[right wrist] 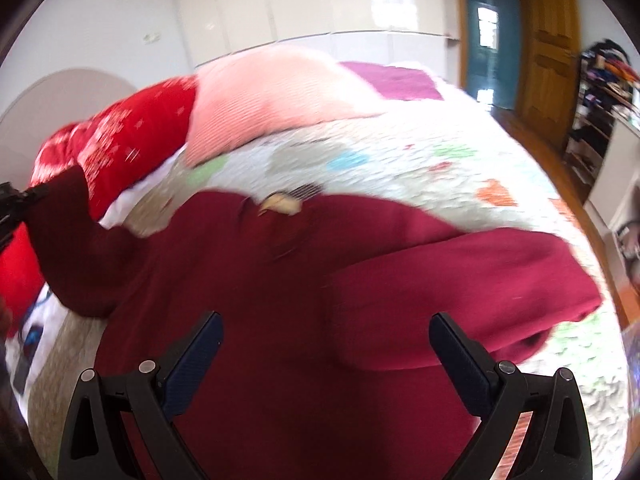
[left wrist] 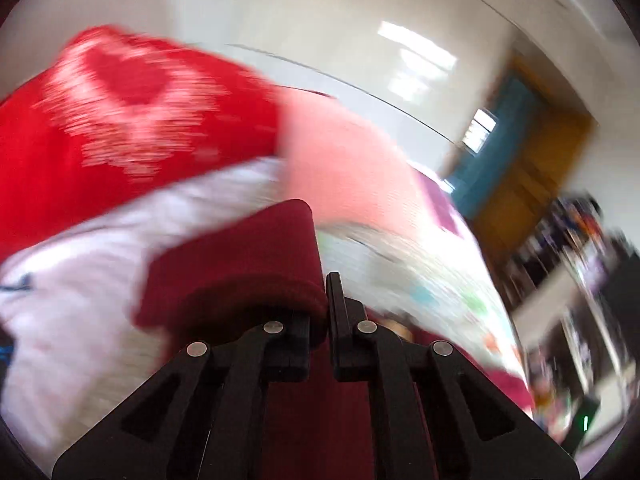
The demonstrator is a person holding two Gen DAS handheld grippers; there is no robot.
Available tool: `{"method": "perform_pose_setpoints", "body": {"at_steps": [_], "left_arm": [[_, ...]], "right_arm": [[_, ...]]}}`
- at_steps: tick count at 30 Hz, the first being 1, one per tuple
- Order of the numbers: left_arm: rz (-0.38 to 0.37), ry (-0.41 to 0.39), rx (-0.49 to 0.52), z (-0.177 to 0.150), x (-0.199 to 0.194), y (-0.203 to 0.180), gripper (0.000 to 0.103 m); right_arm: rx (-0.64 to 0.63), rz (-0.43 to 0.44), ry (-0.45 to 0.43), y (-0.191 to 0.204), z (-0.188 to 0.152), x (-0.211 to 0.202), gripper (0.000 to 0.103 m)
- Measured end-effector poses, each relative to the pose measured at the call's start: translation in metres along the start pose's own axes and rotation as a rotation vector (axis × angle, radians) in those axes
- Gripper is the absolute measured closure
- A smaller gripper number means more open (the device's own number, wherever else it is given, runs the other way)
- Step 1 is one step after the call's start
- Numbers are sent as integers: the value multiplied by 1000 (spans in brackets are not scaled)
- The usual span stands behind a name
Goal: Fold small clothes
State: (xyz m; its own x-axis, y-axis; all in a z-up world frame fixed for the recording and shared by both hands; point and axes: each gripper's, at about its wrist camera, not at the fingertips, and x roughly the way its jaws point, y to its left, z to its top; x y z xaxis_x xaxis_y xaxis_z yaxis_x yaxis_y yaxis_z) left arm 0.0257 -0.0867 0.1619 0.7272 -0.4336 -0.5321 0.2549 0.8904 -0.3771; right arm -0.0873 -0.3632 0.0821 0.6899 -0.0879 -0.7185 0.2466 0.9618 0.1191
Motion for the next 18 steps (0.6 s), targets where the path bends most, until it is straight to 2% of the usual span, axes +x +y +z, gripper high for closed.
{"method": "perform_pose_setpoints", "body": {"at_steps": [2,5,8,10,11,12,13,15,18], "left_arm": [[-59,61,83,-23,20,-46,97],[-91,166,158,-68,58,-91,97],[-74,300,254,-113,105,-116,97],[-63,334,290,-127,115,-117,87],[-74,346,294,-132,113,-117,73],[-95,361,287,-132,109,-114,54],[-116,363,275,-130,106,-111,49],[-138,338,258,-127,90,-104,47],[-85,279,270,-113,54,-77,46]], "right_arm": [[34,-23,-14,-20,3,-6,1],[85,-55,-21,-46,4,-13,1],[119,-92,-8,-70,1,-16,0],[118,-108,5,-80,-1,-17,0],[115,-116,5,-85,-2,-19,0],[112,-125,1,-89,-2,-21,0],[112,-129,-1,-92,-2,-21,0],[120,-127,-2,-97,-1,-21,0],[123,-81,-7,-93,1,-18,0]]}}
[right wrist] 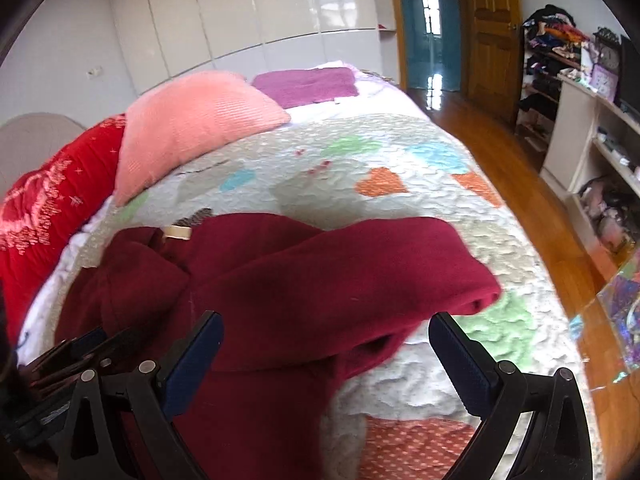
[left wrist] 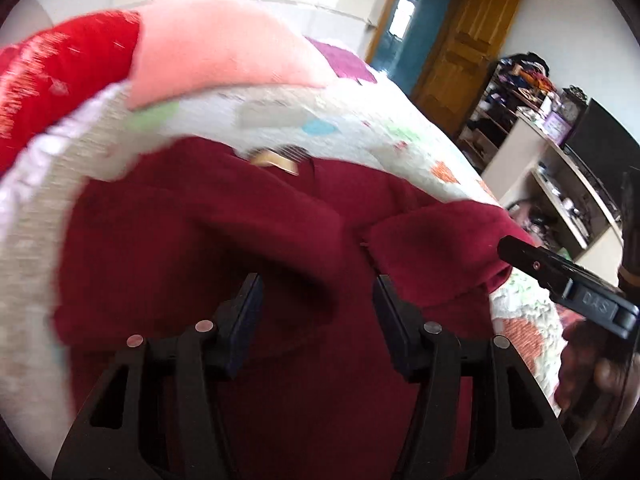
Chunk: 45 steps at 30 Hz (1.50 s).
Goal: Fold small clothes
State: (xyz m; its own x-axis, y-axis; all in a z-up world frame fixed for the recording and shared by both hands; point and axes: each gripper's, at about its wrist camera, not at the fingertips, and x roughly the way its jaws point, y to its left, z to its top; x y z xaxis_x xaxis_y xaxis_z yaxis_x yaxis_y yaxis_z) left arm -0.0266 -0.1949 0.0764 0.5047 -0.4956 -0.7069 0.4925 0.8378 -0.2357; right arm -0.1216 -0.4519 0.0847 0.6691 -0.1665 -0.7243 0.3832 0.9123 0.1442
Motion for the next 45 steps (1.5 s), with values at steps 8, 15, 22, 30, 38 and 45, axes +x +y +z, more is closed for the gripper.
{"method": "perform_pose_setpoints", "body": {"at_steps": [8,15,22,30,38,45], "left_arm": [[343,-54,-91,-10,-21,69,46],[369,47,-228,-21,13,110,44],[368,27,-233,-26,15,116,42],[358,24,-251,-27,10,115,42],[403,-36,-238,-23,-24,112,42],[422,-8,-254,-23,-15,124,42]], "right_arm": [[-203,178,-10,85,2,11,1],[-444,208,39,191,2,69,6],[-390,246,104,183,13,98,82],[-235,83,112,72,-6,44,81],[-174,59,5,42,2,8,36],[-290,170,-53,97,26,9,35]]}}
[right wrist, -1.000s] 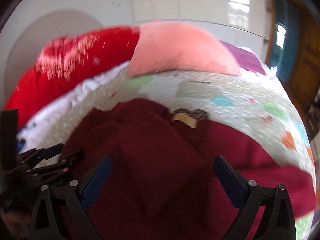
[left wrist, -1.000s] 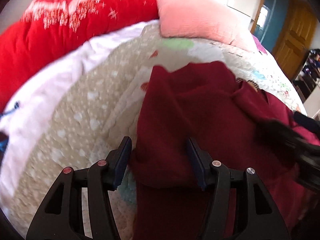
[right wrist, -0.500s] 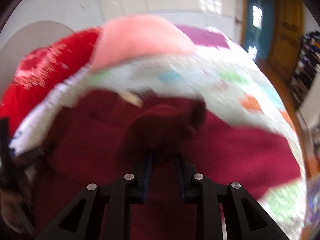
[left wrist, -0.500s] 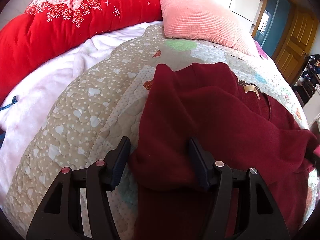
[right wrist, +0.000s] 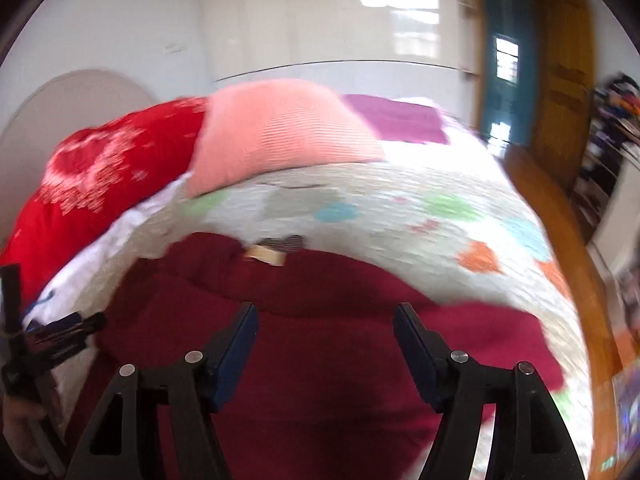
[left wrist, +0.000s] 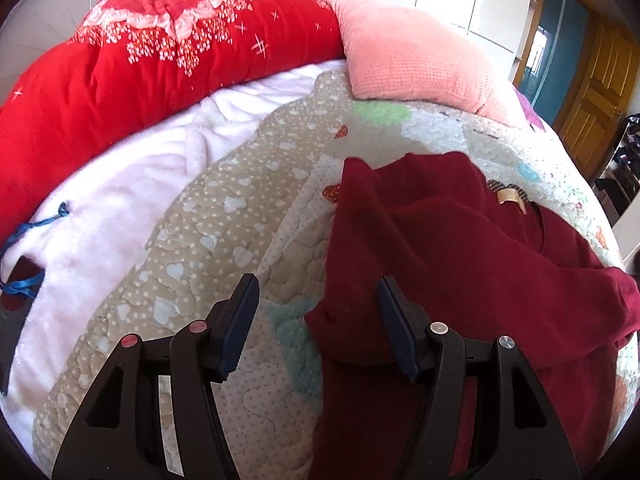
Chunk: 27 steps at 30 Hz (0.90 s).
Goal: Fold small clothes
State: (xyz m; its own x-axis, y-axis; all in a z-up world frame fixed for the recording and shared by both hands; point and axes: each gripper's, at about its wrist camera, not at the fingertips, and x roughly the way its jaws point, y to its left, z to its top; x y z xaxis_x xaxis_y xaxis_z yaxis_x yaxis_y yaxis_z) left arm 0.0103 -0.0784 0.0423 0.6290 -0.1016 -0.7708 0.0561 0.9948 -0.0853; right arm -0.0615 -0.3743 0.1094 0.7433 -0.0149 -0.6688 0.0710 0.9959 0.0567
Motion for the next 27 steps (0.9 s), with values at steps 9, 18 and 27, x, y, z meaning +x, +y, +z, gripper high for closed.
{"method": "perform_pose_setpoints", "body": {"at_steps": [9,18,27], "left_arm": [[-25,18,-38,8,9,4,42],[-35,31,-60,7,19,2,42],[-43,22,-71,7,21,3,42]], "right_arm": [[-330,158,96,84,10,99,35],[-414,317,174,116,18,150,59],[-469,311,162,132,21,141,98]]}}
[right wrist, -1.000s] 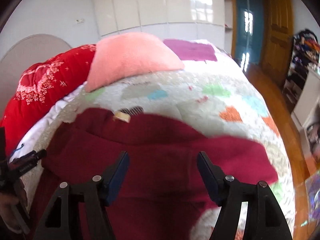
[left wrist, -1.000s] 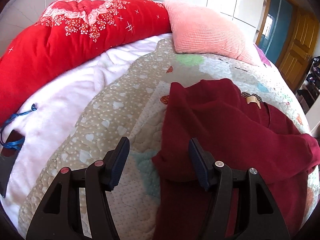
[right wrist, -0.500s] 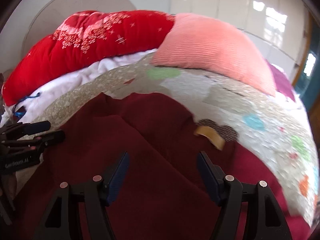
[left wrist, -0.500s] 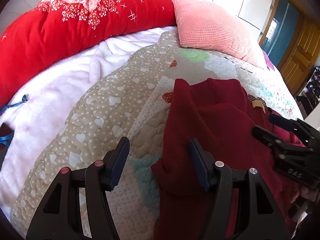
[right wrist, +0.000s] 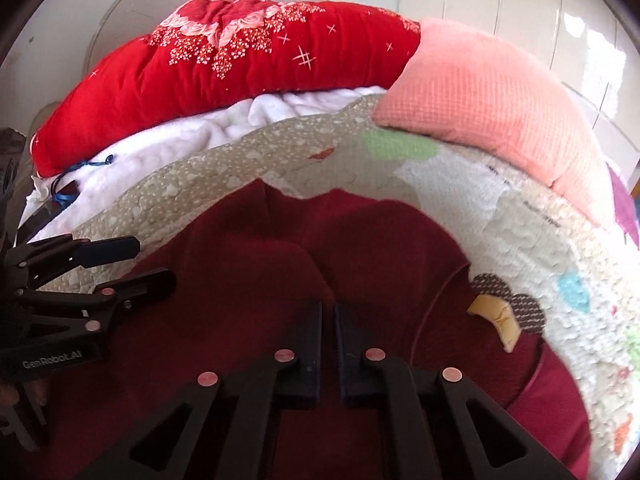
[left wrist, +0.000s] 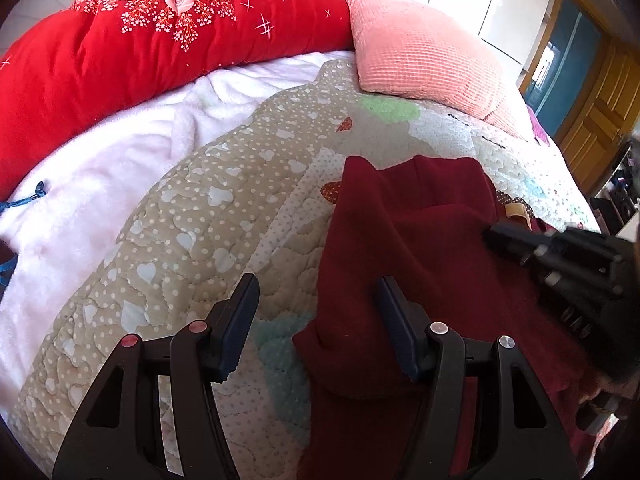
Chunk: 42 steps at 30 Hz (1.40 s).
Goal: Fold small clothes
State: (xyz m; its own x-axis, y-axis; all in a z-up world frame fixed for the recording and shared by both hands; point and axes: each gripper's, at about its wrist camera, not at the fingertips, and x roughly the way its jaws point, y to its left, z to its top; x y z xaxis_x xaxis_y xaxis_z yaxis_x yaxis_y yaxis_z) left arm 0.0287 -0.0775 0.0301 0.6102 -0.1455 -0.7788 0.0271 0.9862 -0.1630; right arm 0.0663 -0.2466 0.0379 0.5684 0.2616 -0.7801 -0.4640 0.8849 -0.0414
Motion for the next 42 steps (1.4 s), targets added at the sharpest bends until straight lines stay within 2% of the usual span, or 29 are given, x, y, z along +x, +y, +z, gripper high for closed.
{"method": "perform_pose_setpoints", "body": {"at_steps": [3,4,7,10,13,14,16,19,21,22,23,26,28,30,31,35,39,42], "left_arm": [[-3,8,-8,-2,5,0,41],[0,7,-5,-2,5,0,41],[8,8,5,-2,5,-1,41],[23,-10,21,1,-4,-1,41],[24,-53,17,7,-14,1,41],[20,-57,17,11,-14,0,41],[21,-46,32,19,-10,-5,41],[39,-38,66,26,6,-16,41],[91,28,92,24,27,-20,41],[89,47,95,22,34,-20,41],[84,33,90,21,33,-19,41],[79,38,83,22,25,-17,41],[67,33,80,20,17,-17,41],[49,16,87,16,6,-20,41],[38,5,92,13,0,-22,41],[-14,-26,105,1,-18,-36,41],[-41,-18,155,-14,-20,-59,41],[-31,0,202,-21,-15,-74,41]], "right_arm": [[39,-44,-54,-5,6,-10,99],[56,-84,-48,-8,8,-7,99],[82,-123,13,-8,6,15,99],[73,-148,-5,-3,1,14,97],[132,-125,-38,-8,-7,-17,73],[148,-95,-47,-8,-12,-28,71],[160,-48,-50,-5,-23,-42,71],[165,-32,-26,4,-44,-47,71],[199,-1,19,6,-61,-36,71],[220,4,31,7,-69,-31,70],[237,1,-7,7,-76,-33,70],[253,5,3,6,-80,-49,70],[258,-32,-38,-1,-85,-71,70],[272,-125,-66,-14,-94,-96,69],[296,-200,-66,-26,-101,-111,67],[434,-353,-59,-65,-135,-145,58],[595,-380,-21,-95,-164,-148,58],[650,-340,-45,-102,-174,-147,58]]}}
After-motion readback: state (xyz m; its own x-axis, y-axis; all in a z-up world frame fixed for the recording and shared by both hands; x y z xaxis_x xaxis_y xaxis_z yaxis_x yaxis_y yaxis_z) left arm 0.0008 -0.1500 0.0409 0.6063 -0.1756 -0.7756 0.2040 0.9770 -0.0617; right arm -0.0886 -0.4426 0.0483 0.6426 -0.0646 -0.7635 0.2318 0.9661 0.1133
